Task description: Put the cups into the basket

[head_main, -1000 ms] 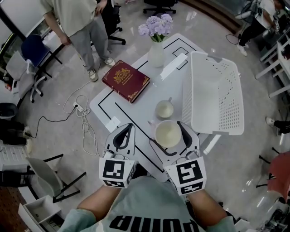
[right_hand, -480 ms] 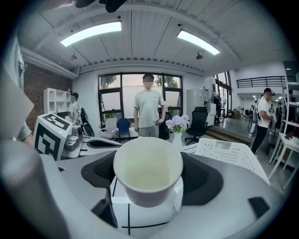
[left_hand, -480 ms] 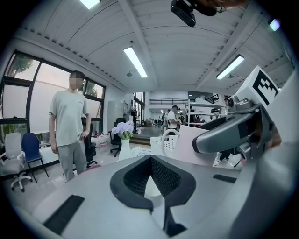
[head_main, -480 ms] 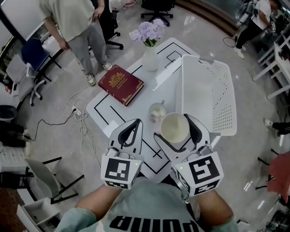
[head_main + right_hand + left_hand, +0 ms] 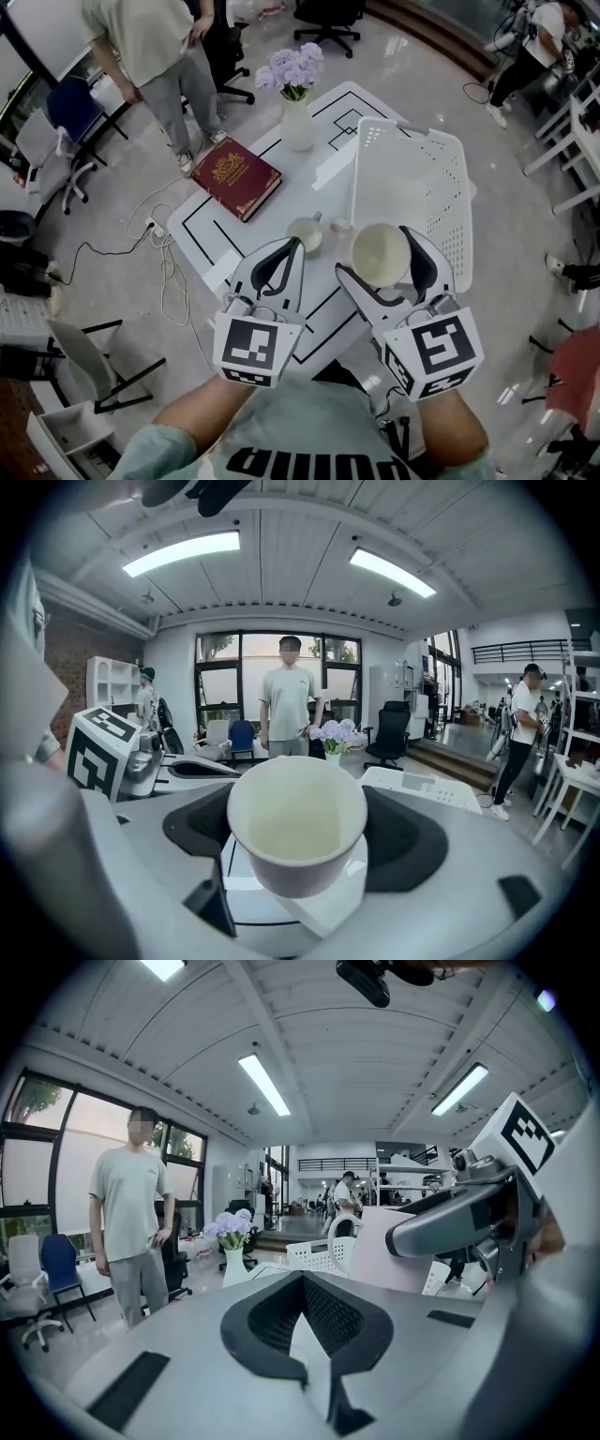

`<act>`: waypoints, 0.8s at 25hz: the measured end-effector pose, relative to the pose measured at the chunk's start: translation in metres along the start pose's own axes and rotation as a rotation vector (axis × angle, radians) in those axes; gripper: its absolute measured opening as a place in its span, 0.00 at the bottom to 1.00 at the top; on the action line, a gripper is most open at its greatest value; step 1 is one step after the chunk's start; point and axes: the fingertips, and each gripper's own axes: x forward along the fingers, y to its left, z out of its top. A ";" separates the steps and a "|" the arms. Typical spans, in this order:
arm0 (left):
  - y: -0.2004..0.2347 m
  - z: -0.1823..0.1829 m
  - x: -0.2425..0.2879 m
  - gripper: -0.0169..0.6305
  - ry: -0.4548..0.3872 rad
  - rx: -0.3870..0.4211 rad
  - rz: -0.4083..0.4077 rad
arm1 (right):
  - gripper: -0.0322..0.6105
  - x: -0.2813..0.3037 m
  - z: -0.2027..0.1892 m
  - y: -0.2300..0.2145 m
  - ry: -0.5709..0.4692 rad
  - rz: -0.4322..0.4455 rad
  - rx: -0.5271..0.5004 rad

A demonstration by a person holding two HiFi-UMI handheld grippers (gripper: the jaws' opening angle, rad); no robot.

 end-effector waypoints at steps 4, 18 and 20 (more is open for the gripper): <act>-0.010 0.003 0.017 0.03 0.011 0.010 0.016 | 0.67 -0.001 0.000 -0.032 0.000 -0.014 -0.030; -0.002 0.000 0.070 0.03 0.047 0.034 0.119 | 0.67 0.041 -0.020 -0.107 0.046 -0.030 -0.021; 0.004 -0.004 0.076 0.03 0.056 0.032 0.132 | 0.67 0.050 -0.024 -0.115 0.055 -0.037 -0.010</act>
